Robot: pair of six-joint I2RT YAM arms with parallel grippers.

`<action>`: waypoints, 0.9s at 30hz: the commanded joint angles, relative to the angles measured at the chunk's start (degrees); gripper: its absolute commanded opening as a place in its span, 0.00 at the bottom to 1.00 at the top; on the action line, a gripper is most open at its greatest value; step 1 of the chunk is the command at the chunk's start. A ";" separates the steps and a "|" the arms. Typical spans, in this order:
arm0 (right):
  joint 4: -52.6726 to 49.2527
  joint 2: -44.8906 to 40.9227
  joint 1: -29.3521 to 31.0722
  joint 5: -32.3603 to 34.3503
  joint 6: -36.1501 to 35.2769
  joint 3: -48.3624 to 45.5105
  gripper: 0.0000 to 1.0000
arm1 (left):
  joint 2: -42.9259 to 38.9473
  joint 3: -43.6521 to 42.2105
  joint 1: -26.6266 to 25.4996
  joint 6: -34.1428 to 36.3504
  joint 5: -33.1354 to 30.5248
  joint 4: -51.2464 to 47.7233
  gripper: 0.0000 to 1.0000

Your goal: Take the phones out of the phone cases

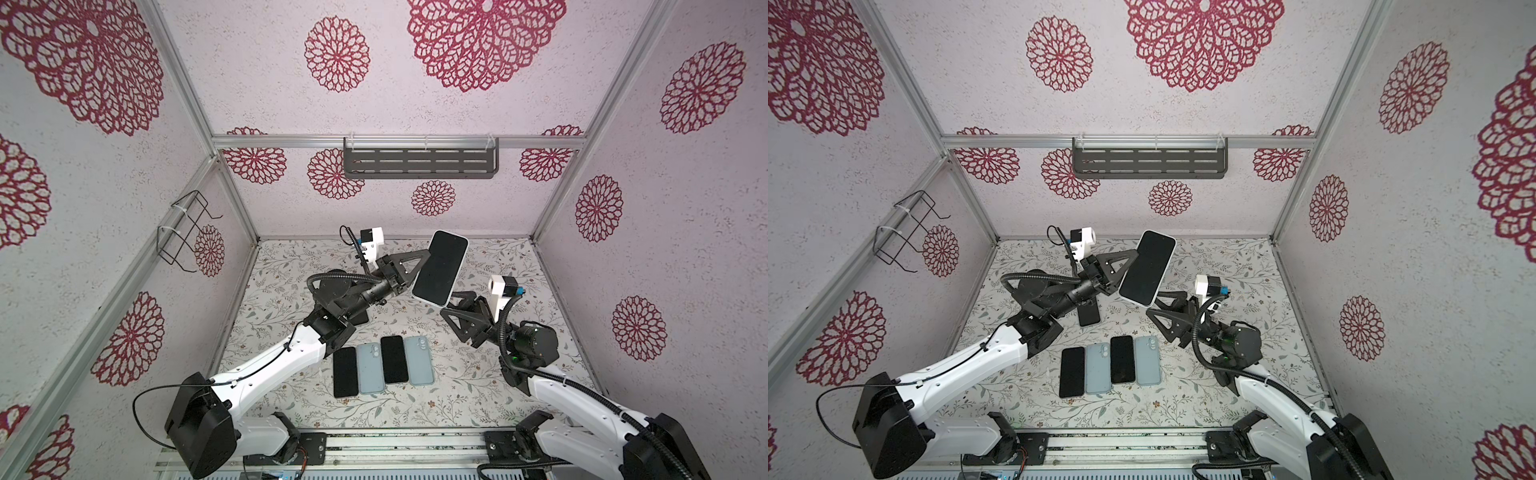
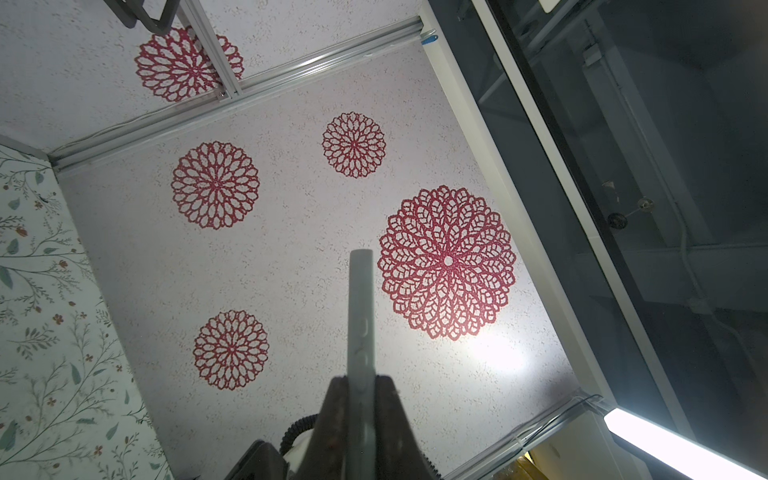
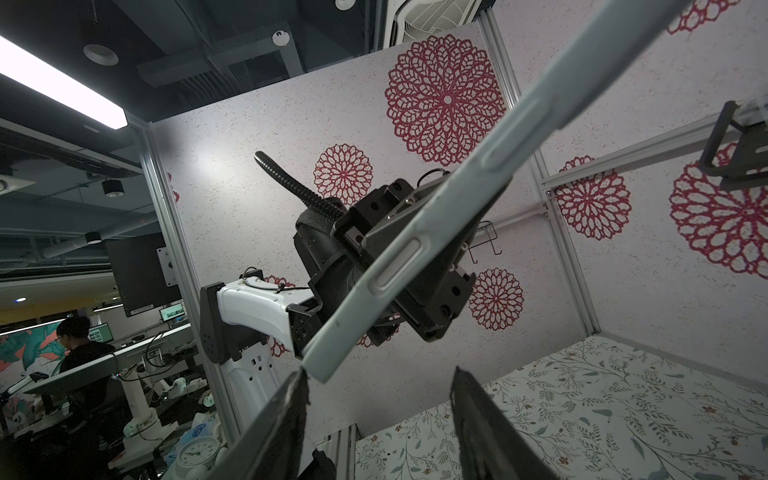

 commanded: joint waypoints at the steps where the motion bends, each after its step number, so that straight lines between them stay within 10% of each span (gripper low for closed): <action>1: 3.94 -0.16 0.46 0.55 0.90 1.08 0.58 | -0.40 2.03 -0.69 0.34 -0.51 4.63 0.00; 27: 3.59 0.67 1.08 0.69 2.05 2.83 0.61 | -0.66 1.45 -0.74 1.20 -0.93 4.94 0.00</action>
